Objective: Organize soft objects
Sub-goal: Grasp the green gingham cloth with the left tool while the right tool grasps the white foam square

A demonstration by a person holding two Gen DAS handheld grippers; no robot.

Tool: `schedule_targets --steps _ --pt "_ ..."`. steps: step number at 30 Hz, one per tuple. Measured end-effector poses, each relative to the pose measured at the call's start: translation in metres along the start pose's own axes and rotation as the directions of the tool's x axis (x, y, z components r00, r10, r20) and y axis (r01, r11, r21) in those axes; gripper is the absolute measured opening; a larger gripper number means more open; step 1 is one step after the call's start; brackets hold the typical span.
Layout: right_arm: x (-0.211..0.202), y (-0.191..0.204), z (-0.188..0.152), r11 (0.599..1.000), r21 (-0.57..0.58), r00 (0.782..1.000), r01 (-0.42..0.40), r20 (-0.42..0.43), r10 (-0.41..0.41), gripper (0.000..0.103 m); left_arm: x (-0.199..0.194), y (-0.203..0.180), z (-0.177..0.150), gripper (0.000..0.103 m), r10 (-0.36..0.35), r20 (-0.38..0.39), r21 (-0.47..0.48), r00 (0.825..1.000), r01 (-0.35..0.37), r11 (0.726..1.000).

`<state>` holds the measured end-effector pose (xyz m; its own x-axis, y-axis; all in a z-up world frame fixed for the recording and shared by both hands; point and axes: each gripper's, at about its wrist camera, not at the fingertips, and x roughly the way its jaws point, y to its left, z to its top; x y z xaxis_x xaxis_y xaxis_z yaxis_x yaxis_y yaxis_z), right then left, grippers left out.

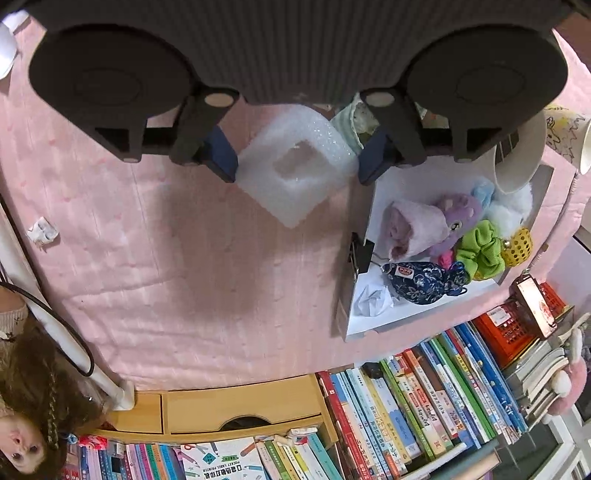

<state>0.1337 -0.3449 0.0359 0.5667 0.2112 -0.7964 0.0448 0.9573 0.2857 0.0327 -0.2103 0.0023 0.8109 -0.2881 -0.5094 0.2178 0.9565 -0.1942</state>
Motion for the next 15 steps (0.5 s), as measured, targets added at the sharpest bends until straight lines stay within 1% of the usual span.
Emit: schedule_targets --steps 10,15 --pt "-0.021 0.002 -0.029 0.997 -0.016 0.997 -0.076 -0.012 0.076 0.072 -0.037 0.017 -0.015 0.037 -0.065 -0.021 0.044 0.998 0.065 0.997" --pt "-0.029 0.008 -0.045 0.994 -0.034 0.994 -0.104 -0.018 0.103 0.072 -0.057 0.027 -0.023 0.037 -0.090 -0.036 0.094 0.995 0.093 0.991"
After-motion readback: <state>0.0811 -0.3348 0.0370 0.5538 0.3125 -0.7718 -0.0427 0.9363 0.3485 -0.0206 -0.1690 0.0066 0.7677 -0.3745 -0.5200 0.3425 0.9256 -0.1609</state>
